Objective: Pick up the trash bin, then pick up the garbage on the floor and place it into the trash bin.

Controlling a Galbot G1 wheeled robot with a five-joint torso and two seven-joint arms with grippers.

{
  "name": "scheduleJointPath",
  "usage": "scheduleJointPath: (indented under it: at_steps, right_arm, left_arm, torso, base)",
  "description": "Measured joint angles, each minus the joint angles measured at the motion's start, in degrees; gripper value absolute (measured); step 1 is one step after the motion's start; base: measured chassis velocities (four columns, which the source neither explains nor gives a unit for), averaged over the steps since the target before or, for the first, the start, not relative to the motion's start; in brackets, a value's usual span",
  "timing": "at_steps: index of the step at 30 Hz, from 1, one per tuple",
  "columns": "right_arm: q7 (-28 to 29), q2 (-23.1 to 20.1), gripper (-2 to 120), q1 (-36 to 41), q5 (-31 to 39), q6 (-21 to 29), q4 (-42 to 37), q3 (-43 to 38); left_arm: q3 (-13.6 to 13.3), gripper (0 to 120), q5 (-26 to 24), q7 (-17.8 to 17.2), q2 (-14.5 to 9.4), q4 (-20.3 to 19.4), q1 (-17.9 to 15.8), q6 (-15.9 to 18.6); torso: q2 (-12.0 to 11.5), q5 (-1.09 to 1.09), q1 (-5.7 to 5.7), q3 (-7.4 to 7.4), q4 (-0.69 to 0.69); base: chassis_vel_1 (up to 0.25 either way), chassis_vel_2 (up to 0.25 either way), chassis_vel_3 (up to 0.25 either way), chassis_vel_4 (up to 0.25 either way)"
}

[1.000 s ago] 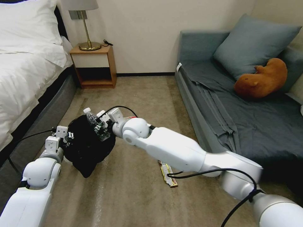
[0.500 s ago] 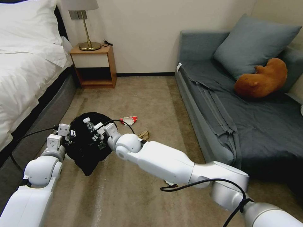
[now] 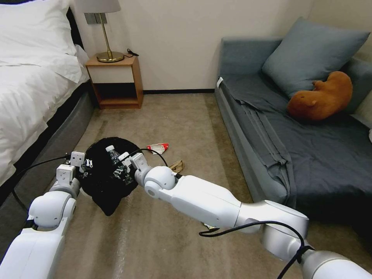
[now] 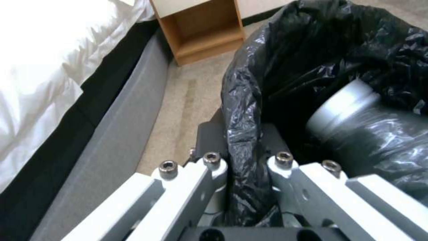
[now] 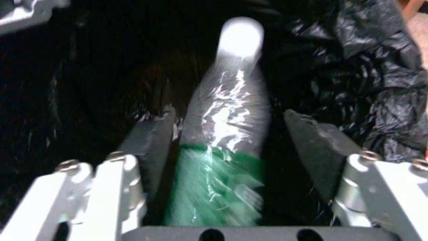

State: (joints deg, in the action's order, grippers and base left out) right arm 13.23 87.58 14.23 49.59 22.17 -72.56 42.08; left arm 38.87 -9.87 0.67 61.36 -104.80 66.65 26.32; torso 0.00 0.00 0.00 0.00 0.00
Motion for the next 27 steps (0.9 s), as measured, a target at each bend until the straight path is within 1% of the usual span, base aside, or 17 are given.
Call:
scheduleJointPath:
  at_steps: [1,2,4,5,7,8,9,10,11,12,13,16,18,20,21,24,27]
  right_arm:
    - [0.31,-0.05,72,0.11,0.00,0.00,-0.13,-0.25]
    - [0.31,-0.05,72,0.11,0.00,0.00,-0.13,-0.25]
    - [0.70,-0.47,83,0.27,-0.03,0.01,-0.41,-0.46]
    - [0.70,-0.47,83,0.27,-0.03,0.01,-0.41,-0.46]
    - [1.19,-1.07,93,0.36,-0.06,0.08,-0.96,-1.08]
    - [1.19,-1.07,93,0.36,-0.06,0.08,-0.96,-1.08]
    - [1.81,-2.04,98,0.36,-0.06,0.25,-1.52,-2.19]
    - [2.42,-3.49,99,0.36,-0.12,0.56,-1.83,-3.22]
    - [2.42,-3.49,99,0.36,-0.12,0.56,-1.83,-3.22]
    - [2.62,-4.58,99,0.35,-0.24,0.73,-1.91,-3.88]
    - [2.81,-6.02,100,0.48,-0.68,0.91,-1.83,-5.00]
    - [3.02,-7.25,100,0.88,-1.44,1.15,-1.38,-6.19]
    - [3.75,-10.17,100,3.47,-4.23,1.81,1.38,-9.87]
    - [3.76,-10.64,100,4.21,-4.95,1.89,2.03,-10.62]
    - [3.62,-11.72,100,6.15,-7.36,2.08,3.58,-12.25]
    - [2.71,-13.10,100,9.52,-11.29,2.32,5.80,-14.92]
    - [2.52,-13.43,100,11.52,-13.03,2.77,7.23,-16.53]
  left_arm:
    - [-0.02,5,0.00,-0.01,0.06,0.07,-0.03,0.00]
    - [-0.02,5,0.00,-0.01,0.06,0.07,-0.03,0.00]
    - [-0.03,5,0.00,-0.02,0.17,0.23,-0.06,0.01]
    - [-0.03,5,0.00,-0.02,0.17,0.23,-0.06,0.01]
    - [0.05,5,-0.04,-0.02,0.22,0.29,-0.07,0.00]
    - [0.05,5,-0.04,-0.02,0.22,0.29,-0.07,0.00]
    - [0.54,5,-0.09,0.03,0.22,0.64,-0.23,-0.17]
    - [1.42,5,-0.32,0.13,0.16,1.28,-0.66,-0.49]
    - [1.42,5,-0.32,0.13,0.16,1.28,-0.66,-0.49]
    - [1.97,5,-0.68,0.14,0.06,1.63,-0.93,-0.56]
    - [2.90,5,-1.41,0.14,-0.27,2.16,-1.28,-0.65]
    - [3.49,5,-2.05,0.14,-0.60,2.46,-1.42,-0.68]
    - [4.45,5,-2.99,0.19,-1.22,2.92,-1.44,-0.73]
    - [4.55,5,-3.09,0.19,-1.29,2.97,-1.44,-0.75]
    - [4.58,5,-3.17,0.20,-1.31,3.00,-1.40,-0.79]
    - [4.37,5,-3.14,0.20,-1.09,3.00,-1.29,-0.80]
    - [4.04,5,-2.97,0.16,-0.91,2.94,-1.27,-0.80]
  torso:
    - [0.00,0.00,0.00,0.00,0.00]
    - [0.00,0.00,0.00,0.00,0.00]
    - [0.00,0.01,0.00,0.00,0.00]
    - [0.00,0.01,0.00,0.00,0.00]
    - [0.00,0.01,0.00,0.00,0.01]
    - [0.00,0.01,0.00,0.00,0.01]
    - [0.00,0.01,0.00,0.00,0.01]
    - [0.00,0.01,0.00,0.00,0.01]
    - [0.00,0.01,0.00,0.00,0.01]
    - [0.00,0.01,0.00,0.00,0.01]
    - [0.00,0.01,0.00,0.00,-0.01]
    - [0.00,0.02,0.00,0.00,0.00]
    - [0.00,0.01,0.00,0.00,0.00]
    - [0.00,0.02,0.00,0.00,0.00]
    - [0.00,0.02,0.00,0.00,0.00]
    - [0.00,0.01,0.00,0.00,-0.02]
    - [0.00,0.01,0.00,0.00,-0.01]
  base:
    - [0.000,0.000,0.000,0.000]
    - [0.000,0.000,0.000,0.000]
    - [0.000,0.000,0.000,0.000]
    - [0.000,0.000,0.000,0.000]
    - [0.000,0.000,0.000,0.000]
    - [0.000,0.000,0.000,0.000]
    - [0.000,0.000,0.000,0.000]
    - [0.000,0.000,0.000,0.000]
    - [0.000,0.000,0.000,0.000]
    - [0.000,0.000,0.000,0.000]
    - [0.000,0.000,0.000,0.000]
    - [0.000,0.000,0.000,0.000]
    - [0.000,0.000,0.000,0.000]
    - [0.000,0.000,0.000,0.000]
    - [0.000,0.000,0.000,0.000]
    - [0.000,0.000,0.000,0.000]
    - [0.000,0.000,0.000,0.000]
